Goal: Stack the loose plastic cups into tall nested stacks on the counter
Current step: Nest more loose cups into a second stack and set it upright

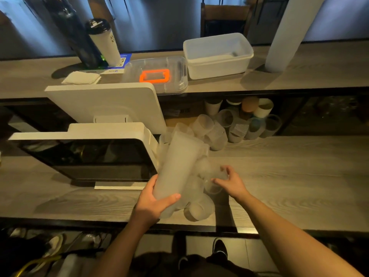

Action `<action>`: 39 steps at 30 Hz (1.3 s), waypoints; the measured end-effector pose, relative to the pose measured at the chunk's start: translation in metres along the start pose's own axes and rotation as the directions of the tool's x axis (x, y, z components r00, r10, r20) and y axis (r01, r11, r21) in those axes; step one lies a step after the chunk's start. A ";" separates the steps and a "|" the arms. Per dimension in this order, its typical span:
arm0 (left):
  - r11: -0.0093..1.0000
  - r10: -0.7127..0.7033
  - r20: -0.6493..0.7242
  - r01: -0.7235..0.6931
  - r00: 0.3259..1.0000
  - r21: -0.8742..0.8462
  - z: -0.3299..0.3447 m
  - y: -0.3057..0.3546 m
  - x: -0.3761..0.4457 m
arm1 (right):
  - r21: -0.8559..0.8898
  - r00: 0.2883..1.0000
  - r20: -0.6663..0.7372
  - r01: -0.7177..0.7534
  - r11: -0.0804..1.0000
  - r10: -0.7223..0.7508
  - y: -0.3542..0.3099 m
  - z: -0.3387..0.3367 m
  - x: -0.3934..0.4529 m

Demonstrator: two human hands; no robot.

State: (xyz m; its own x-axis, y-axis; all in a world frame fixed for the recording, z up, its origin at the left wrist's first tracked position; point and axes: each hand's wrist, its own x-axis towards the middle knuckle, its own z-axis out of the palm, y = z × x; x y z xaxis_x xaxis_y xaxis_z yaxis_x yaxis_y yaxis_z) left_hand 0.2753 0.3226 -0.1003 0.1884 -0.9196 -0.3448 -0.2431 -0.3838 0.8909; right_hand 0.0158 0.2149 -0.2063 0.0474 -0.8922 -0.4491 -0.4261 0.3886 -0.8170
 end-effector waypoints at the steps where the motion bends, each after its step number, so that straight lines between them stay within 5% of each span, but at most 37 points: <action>1: 1.000 0.003 0.001 -0.003 1.000 0.010 -0.002 -0.001 0.001 | 0.025 0.998 -0.052 0.020 0.999 -0.019 -0.004 -0.002 -0.004; 9: 0.998 0.038 0.064 -0.040 0.997 0.042 -0.009 -0.004 0.002 | 0.267 0.940 -0.319 0.208 0.941 -0.117 -0.056 -0.030 -0.048; 17: 0.989 0.076 0.107 -0.089 0.991 0.121 -0.012 -0.002 -0.004 | 0.506 0.933 -0.274 0.348 0.789 -0.235 -0.110 -0.040 -0.083; 21: 0.975 0.097 0.108 -0.117 0.989 0.191 -0.011 -0.004 -0.006 | 0.394 0.890 -0.342 0.427 0.814 -0.302 -0.120 -0.044 -0.089; 28: 0.914 0.169 0.146 -0.210 0.975 0.347 -0.016 -0.009 -0.011 | 0.201 0.896 -0.159 0.440 0.875 -0.414 -0.125 -0.052 -0.100; 39: 0.905 0.205 0.186 -0.258 0.961 0.337 -0.014 -0.015 -0.017 | -0.044 0.914 0.031 0.405 0.913 -0.404 -0.125 -0.041 -0.111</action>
State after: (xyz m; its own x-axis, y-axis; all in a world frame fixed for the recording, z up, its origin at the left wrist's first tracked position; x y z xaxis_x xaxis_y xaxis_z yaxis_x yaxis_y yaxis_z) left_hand 0.2893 0.3451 -0.1040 -0.0454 -0.9780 -0.2034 -0.5894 -0.1381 0.7959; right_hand 0.0266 0.2560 -0.0391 0.2437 -0.9655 -0.0918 -0.4100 -0.0168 -0.9119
